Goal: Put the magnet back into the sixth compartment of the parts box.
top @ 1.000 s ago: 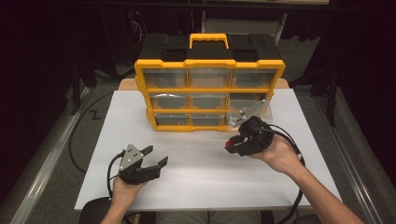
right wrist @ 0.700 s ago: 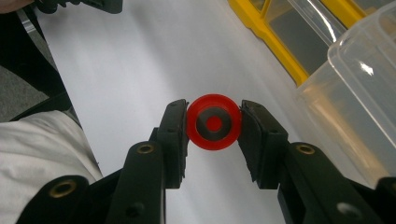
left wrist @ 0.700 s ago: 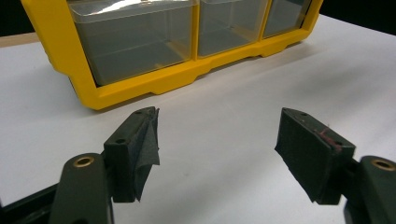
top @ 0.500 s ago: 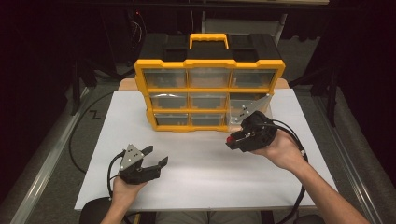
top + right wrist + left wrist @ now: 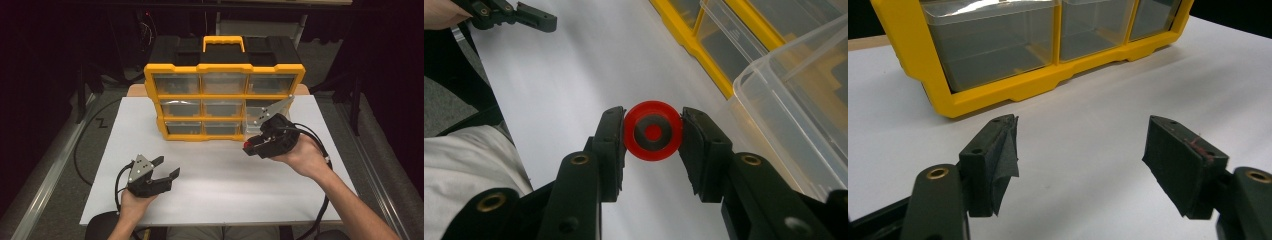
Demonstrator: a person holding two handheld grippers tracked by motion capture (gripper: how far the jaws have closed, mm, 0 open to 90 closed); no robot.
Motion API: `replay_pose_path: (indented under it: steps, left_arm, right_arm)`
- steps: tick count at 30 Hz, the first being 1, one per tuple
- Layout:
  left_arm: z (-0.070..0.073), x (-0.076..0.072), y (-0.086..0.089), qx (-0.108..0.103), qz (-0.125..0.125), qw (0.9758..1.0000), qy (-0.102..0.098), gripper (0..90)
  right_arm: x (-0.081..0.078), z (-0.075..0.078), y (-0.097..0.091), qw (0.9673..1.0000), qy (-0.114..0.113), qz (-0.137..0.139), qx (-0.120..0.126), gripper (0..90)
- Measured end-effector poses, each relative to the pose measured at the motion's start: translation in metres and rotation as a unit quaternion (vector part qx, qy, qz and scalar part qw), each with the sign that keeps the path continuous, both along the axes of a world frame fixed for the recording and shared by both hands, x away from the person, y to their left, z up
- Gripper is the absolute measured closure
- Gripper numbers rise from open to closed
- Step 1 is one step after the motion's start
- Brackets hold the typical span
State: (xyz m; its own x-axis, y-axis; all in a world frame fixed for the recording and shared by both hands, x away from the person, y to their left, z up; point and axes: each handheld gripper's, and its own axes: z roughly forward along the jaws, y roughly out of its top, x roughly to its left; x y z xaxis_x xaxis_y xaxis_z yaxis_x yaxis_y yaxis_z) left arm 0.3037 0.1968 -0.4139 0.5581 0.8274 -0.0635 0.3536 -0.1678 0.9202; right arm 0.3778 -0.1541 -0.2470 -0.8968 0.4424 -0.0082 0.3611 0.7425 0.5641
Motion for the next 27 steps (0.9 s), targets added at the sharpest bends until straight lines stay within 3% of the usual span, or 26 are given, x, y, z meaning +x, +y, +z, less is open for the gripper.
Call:
replay_pose_path:
  steps: [27]
  left_arm:
    - [0.000,0.000,0.000,0.000,-0.001,1.0000,-0.001,29.6]
  right_arm:
    - [0.009,0.018,-0.005,0.9996,-0.018,-0.019,0.005,65.1]
